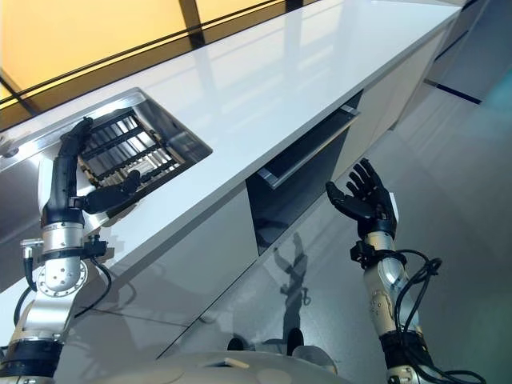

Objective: Pick up plates and place into dishwasher.

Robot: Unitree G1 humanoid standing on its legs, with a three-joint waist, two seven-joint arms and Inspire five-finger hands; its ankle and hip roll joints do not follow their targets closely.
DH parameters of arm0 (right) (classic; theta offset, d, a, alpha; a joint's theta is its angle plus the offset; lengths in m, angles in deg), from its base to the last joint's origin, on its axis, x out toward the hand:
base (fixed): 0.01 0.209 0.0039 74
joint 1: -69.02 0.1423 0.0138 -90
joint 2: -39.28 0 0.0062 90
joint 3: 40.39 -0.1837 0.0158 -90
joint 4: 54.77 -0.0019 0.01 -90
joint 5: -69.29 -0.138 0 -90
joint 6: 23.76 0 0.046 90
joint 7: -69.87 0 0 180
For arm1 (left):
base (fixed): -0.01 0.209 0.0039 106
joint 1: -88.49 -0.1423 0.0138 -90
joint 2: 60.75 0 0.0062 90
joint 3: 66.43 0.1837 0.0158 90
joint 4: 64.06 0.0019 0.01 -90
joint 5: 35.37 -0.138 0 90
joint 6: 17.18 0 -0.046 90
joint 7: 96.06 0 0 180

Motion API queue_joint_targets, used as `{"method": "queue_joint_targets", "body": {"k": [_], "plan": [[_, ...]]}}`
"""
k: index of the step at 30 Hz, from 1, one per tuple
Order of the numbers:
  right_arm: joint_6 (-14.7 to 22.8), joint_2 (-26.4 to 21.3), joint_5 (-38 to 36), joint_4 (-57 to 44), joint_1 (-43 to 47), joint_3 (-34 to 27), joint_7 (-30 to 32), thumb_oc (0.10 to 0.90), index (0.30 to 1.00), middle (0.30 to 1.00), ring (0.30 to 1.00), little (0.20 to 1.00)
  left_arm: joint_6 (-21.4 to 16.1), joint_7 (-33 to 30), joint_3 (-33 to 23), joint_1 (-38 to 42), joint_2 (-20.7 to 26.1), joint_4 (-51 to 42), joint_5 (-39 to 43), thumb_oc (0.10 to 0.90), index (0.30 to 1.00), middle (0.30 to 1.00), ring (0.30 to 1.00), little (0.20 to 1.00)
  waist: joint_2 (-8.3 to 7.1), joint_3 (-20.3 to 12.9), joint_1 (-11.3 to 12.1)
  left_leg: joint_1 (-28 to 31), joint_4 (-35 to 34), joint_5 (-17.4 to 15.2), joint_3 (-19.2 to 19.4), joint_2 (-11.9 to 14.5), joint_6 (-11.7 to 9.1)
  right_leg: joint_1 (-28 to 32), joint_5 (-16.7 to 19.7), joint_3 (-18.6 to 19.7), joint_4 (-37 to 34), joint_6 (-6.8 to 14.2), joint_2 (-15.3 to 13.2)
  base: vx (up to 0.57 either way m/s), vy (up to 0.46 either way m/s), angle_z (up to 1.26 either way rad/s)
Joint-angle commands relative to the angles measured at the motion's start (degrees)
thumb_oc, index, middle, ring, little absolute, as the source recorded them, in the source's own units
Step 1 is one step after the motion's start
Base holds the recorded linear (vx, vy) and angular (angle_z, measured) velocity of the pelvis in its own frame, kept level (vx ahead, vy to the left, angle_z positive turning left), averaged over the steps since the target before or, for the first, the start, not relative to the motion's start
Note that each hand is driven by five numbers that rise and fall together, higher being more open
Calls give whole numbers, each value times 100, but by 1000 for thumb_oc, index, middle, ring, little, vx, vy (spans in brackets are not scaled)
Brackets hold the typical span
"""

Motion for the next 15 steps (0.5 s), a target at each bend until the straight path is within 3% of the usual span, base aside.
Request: {"method": "queue_joint_targets", "body": {"k": [1,4,11,14,15], "plan": [[308,223,-73,-275,154,-225,-243,800,900,900,900,900,-762,435,-580,345,2,-198,1477,800,900,900,900,900,32,-277,-192,20,26,-593,194,-238,229,23,-633,123,376,315,270,0,16,-17],[381,348,548,91,-11,-116,5,800,900,900,900,900,-763,747,-580,345,-262,-285,2198,800,900,900,900,900,31,-233,-248,34,40,-607,250,-239,258,-28,-658,152,474,314,275,-2,16,-20],[-9,302,1529,1544,-365,101,149,800,900,900,900,900,-651,1329,-424,441,-551,-371,3395,800,900,900,900,900,30,-138,-378,96,92,-670,301,-262,297,-28,-660,281,543,310,288,3,11,-12],[-183,234,1511,2108,-411,239,161,800,900,900,900,900,-466,1504,-327,603,-602,-324,4046,800,900,900,900,900,44,-109,-398,86,105,-662,278,-236,298,-87,-777,246,795,310,278,0,0,0],[-80,188,1481,2440,-395,291,131,800,900,900,900,900,-364,1611,-276,698,-623,-251,4335,800,900,900,900,900,51,-94,-405,75,168,-692,274,-237,313,-114,-818,250,892,305,265,0,0,0]]}}
